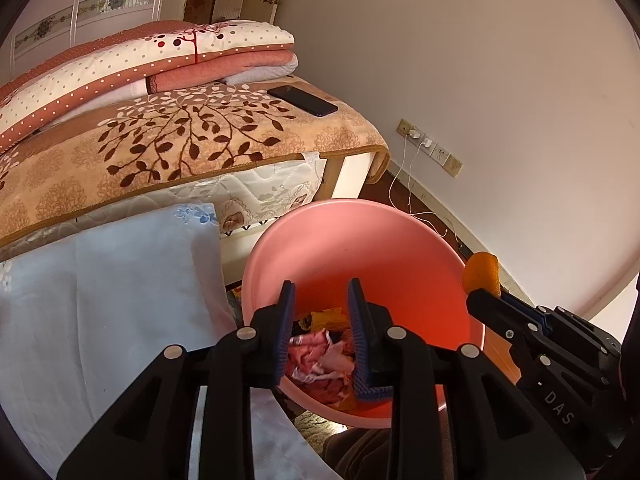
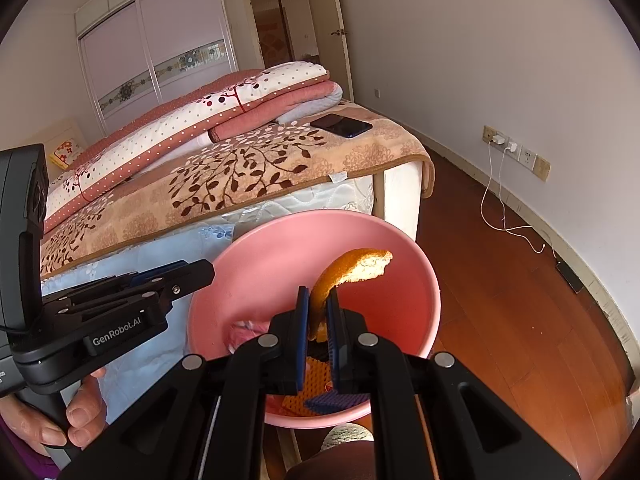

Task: Collect trash

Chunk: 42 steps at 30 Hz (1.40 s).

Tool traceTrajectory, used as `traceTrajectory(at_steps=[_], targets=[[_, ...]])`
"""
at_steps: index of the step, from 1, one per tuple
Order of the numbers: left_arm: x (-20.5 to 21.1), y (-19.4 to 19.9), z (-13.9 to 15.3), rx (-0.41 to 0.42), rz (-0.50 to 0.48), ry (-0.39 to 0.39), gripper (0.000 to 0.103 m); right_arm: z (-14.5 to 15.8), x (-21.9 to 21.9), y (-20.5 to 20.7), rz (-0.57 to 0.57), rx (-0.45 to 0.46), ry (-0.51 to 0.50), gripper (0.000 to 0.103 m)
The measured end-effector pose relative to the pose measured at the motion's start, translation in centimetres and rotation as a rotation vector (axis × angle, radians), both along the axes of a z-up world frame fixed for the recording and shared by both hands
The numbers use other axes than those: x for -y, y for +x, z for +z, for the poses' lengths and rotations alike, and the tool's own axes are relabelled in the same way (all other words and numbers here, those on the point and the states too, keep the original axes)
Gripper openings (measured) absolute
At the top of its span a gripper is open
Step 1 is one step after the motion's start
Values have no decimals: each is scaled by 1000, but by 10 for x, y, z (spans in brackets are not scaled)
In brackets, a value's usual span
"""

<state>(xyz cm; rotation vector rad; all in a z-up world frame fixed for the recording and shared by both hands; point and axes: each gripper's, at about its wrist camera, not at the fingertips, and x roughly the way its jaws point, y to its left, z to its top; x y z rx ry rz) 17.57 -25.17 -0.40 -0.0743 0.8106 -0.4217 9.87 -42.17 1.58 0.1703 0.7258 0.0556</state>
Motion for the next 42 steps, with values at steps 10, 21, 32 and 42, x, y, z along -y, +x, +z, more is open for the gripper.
traceTrajectory(at_steps=[10, 21, 32, 42], targets=[[0, 1, 0, -4, 1, 1, 27, 0, 0, 0, 1, 0, 1, 8], [0, -2, 2, 4, 2, 3, 28, -1, 1, 0, -2, 7, 2, 24], [0, -7, 9, 22, 0, 3, 28, 5, 1, -9, 2, 29, 12, 34], [-10, -23, 26, 95, 21, -12, 28, 15, -12, -31, -9, 83, 9, 58]])
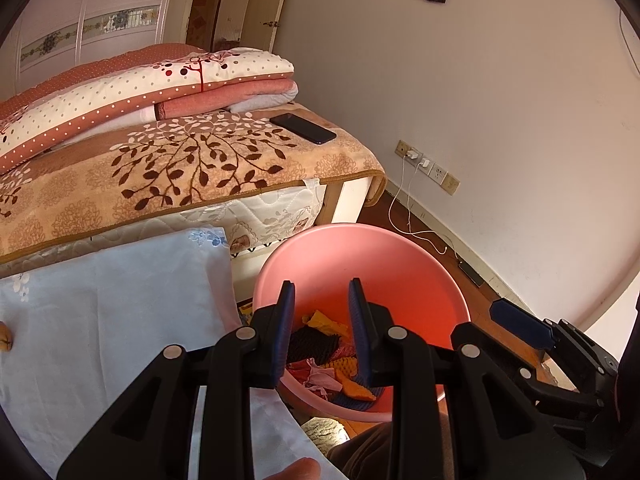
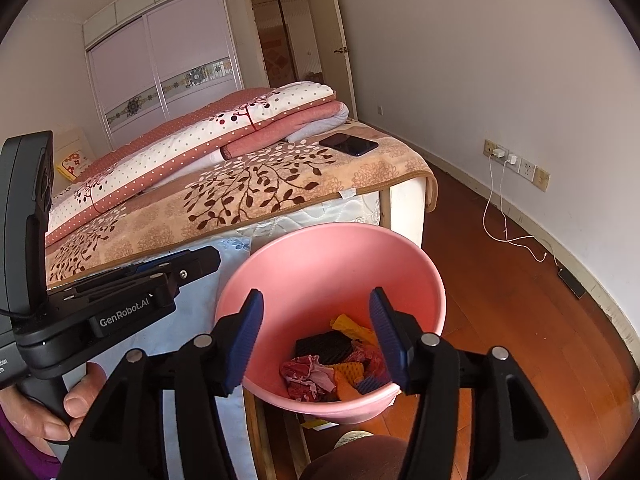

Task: Collect trash

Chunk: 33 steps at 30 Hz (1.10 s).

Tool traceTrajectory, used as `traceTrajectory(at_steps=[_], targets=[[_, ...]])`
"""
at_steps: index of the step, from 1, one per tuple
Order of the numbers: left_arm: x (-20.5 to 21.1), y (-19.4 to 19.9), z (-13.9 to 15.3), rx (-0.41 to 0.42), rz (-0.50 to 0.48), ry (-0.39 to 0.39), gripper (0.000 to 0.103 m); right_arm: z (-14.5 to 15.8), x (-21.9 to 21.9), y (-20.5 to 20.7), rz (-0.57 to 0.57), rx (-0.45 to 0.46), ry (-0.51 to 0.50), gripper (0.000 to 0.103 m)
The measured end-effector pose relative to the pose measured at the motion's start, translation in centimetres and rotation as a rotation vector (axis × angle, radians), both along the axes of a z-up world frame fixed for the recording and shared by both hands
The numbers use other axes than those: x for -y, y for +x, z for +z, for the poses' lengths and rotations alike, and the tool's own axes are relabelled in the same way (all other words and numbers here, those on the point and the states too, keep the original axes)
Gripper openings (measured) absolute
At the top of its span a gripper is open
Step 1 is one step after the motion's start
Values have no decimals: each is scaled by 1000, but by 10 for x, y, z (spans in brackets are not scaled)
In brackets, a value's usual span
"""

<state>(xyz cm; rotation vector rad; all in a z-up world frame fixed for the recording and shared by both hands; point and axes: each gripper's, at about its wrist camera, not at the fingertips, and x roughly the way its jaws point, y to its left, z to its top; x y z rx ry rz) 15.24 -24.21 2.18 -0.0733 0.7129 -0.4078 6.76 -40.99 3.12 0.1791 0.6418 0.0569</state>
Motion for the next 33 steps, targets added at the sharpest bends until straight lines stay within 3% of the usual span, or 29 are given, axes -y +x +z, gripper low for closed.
traceTrajectory(at_steps=[3, 9, 14, 33], targets=[[-5, -6, 7, 28, 7, -6, 28, 4, -6, -7, -15, 27, -16, 68], [-17, -19, 17, 72, 17, -11, 28, 10, -21, -20, -38, 77, -67, 77], [-28, -31, 23, 99, 20, -7, 28, 12, -33, -30, -48, 98, -104, 78], [-52, -60, 23, 112, 19, -5, 28, 12, -53, -40, -55, 102, -87, 79]])
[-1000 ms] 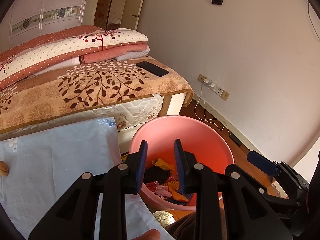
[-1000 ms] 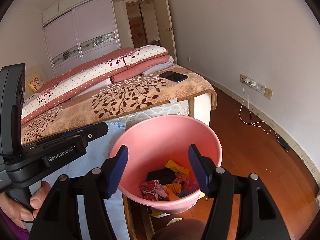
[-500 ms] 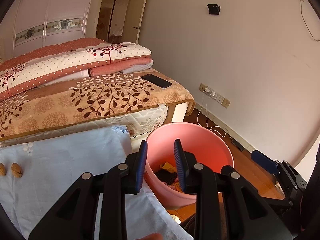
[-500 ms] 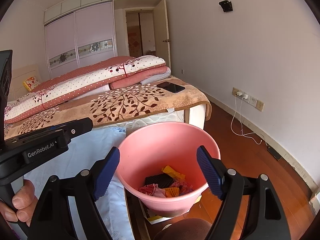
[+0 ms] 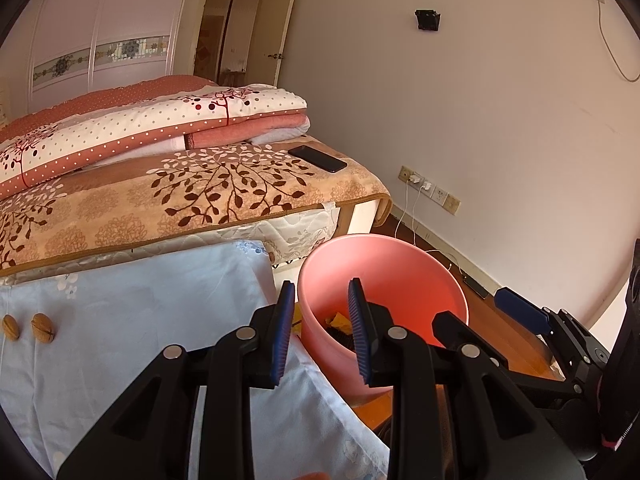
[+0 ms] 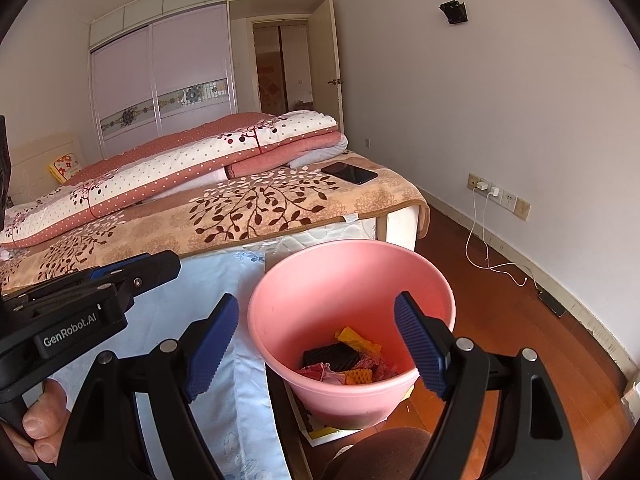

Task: Collect trash

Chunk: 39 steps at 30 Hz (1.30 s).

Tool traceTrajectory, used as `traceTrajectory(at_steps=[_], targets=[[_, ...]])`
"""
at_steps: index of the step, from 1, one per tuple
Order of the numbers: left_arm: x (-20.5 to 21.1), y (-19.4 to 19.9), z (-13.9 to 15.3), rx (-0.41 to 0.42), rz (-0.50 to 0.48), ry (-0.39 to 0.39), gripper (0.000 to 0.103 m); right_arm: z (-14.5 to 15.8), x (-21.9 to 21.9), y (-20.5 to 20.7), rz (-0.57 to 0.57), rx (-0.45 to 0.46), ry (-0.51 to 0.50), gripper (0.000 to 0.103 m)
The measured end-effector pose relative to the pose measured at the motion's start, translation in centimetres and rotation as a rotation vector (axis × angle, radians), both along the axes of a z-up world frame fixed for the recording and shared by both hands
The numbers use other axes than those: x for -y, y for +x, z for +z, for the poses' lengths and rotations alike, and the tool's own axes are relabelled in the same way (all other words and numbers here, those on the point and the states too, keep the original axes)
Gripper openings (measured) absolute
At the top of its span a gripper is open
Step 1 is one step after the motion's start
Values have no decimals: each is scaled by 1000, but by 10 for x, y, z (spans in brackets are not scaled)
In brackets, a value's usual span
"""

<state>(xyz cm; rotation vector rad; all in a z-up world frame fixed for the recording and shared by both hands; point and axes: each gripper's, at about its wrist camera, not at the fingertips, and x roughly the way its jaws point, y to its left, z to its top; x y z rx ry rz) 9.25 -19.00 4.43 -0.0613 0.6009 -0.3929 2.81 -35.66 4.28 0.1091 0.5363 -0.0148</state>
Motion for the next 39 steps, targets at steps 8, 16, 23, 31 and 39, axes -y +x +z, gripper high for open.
traceTrajectory(at_steps=[8, 16, 23, 31, 39], targets=[[-2, -1, 0, -1, -3, -3, 28, 0, -1, 1, 0, -7, 2, 79], [-2, -2, 1, -2, -2, -5, 28, -1, -1, 3, -6, -12, 5, 79], [-4, -3, 0, -3, -3, -4, 28, 0, -1, 4, -7, -16, 0, 79], [-4, -2, -2, -17, -3, -4, 28, 0, -3, 4, -3, -21, -10, 79], [-5, -1, -3, -16, -4, -7, 28, -1, -6, 6, 2, -21, -18, 79]])
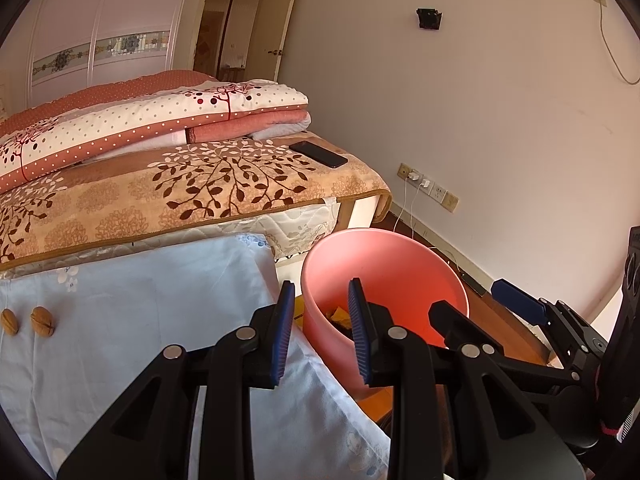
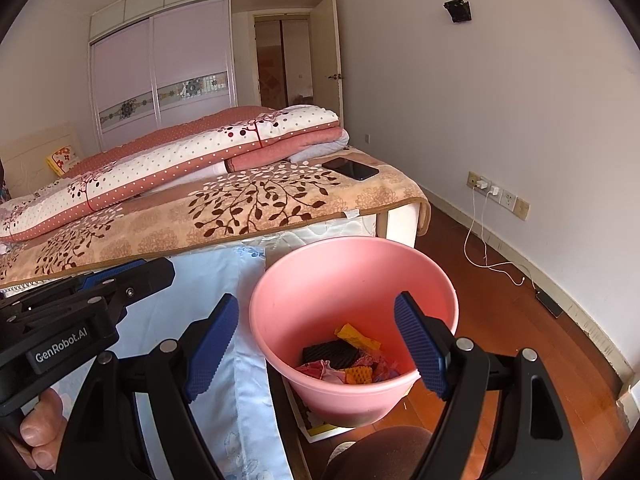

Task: Collect trash

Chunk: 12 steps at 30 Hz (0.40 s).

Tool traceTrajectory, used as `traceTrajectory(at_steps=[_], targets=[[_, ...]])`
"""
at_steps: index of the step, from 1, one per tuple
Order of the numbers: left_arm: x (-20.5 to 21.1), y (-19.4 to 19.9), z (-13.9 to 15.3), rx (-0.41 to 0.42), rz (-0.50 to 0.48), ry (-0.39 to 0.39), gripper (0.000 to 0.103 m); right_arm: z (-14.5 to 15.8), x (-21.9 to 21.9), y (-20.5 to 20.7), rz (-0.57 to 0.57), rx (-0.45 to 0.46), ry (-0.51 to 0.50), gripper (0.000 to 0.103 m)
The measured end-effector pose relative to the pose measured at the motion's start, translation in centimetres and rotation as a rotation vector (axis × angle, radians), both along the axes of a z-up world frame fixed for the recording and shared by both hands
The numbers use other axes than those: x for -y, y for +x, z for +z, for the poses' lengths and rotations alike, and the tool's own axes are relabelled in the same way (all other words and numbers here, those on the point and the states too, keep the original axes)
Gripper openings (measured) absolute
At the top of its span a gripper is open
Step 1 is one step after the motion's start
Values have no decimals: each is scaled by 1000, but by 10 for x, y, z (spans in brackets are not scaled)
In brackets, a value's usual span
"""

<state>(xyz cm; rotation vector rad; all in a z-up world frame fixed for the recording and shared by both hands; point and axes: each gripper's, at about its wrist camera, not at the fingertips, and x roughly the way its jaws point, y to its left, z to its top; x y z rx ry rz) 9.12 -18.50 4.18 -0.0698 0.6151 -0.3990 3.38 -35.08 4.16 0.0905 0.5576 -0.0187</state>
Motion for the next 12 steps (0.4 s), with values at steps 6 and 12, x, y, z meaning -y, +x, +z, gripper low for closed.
traceTrajectory(at_steps=[6, 12], targets=[[-3, 2, 0, -9, 6, 0, 28, 0, -2, 1, 6, -1, -8, 79], [-9, 3, -2, -19, 18, -2, 28, 1, -6, 2, 17, -3, -15, 79]])
